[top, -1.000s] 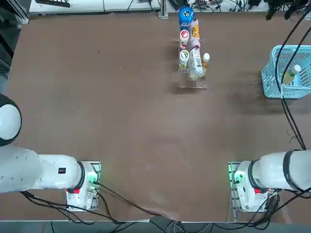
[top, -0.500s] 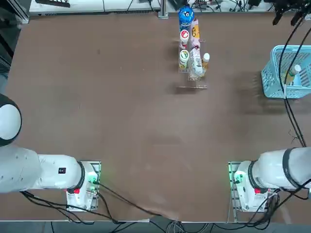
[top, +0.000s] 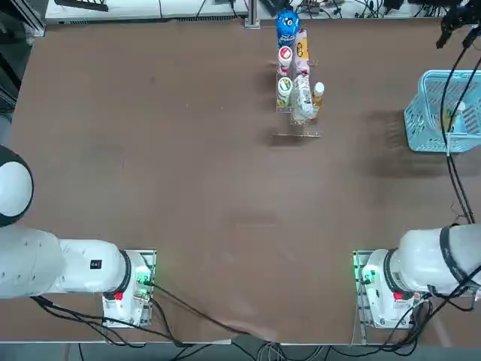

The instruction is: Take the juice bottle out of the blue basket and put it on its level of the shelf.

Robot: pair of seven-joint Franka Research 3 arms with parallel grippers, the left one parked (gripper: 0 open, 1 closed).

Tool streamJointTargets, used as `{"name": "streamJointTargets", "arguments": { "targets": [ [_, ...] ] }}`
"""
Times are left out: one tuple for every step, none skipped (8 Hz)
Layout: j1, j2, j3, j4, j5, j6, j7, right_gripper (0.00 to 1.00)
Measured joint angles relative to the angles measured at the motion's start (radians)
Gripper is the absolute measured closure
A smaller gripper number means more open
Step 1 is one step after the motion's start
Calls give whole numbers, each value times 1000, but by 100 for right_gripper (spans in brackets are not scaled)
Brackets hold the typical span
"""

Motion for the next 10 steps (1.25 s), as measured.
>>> {"name": "streamJointTargets", "arguments": {
  "targets": [
    [-23, 10, -1, -19, 0, 36, -6, 0],
    [-46, 14, -1, -49, 0, 73, -11, 0],
    [-73, 15, -1, -82, 0, 113, -30, 0],
    [-101, 15, -2, -109, 0, 150, -54, 0],
    [-130, 15, -2, -133, 0, 189, -84, 0],
    [-157, 15, -2, -161, 0, 231, -116, 0],
    [-182, 15, -2, -189, 0, 266, -149, 0],
    [-202, 18, -2, -209, 0, 285, -174, 0],
    [-218, 26, -2, -218, 0, 293, -191, 0],
    [-230, 37, -2, -223, 6, 304, -215, 0]
  ]
}}
